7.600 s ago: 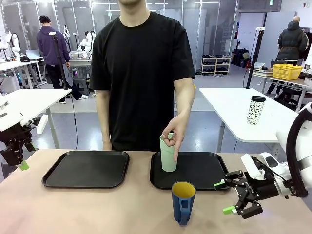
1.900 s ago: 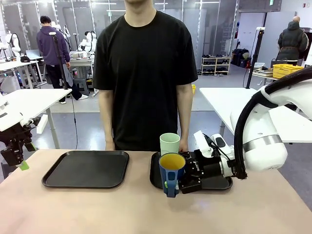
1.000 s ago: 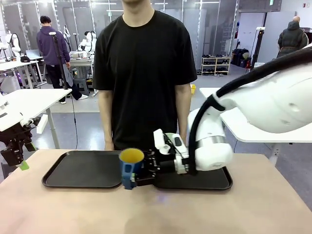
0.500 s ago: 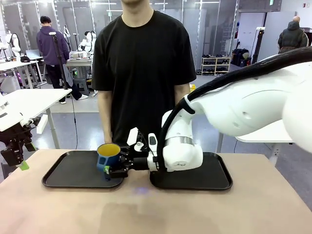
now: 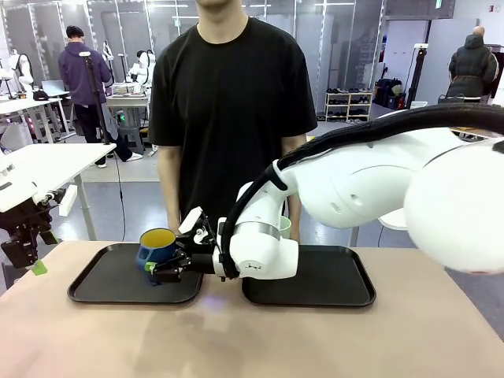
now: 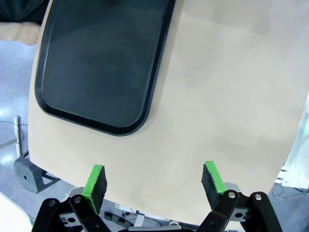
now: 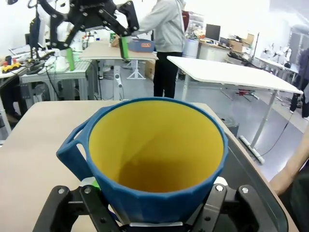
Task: Sort and store the cups by type.
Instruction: Pick up the Handle plastic cup and place it into the empty Flat Tray.
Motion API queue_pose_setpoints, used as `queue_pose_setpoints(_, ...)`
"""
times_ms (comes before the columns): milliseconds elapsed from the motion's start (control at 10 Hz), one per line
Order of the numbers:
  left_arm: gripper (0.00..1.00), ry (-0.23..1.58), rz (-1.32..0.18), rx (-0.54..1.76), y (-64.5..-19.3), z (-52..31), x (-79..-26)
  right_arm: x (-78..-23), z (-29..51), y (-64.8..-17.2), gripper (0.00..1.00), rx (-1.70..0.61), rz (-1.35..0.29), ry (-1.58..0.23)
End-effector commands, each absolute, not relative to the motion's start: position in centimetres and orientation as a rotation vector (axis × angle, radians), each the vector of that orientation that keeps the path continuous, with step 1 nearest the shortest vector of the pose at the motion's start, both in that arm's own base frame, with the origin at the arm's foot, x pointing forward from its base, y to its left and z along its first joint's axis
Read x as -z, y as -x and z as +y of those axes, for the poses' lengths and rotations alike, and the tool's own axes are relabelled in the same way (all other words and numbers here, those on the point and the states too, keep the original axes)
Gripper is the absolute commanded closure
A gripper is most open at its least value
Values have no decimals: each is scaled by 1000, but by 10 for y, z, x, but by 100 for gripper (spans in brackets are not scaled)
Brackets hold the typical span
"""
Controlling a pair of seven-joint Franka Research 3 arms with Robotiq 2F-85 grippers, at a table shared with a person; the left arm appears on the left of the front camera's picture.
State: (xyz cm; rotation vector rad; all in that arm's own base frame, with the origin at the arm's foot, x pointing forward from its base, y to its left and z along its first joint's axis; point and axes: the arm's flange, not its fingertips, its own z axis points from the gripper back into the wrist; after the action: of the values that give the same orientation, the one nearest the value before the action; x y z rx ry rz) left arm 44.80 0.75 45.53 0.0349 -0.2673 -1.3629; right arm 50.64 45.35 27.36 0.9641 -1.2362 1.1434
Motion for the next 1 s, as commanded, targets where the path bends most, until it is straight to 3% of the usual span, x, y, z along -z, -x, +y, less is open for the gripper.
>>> queue_pose_setpoints(0, 0, -56, -275, 1357, -447, 8, -454, -265, 469, -514, 26, -1109, -1309, -875)
queue_pose_setpoints(900, 0, -56, -275, 1357, -447, 8, -454, -214, 486, -542, 26, -1009, -1268, -734)
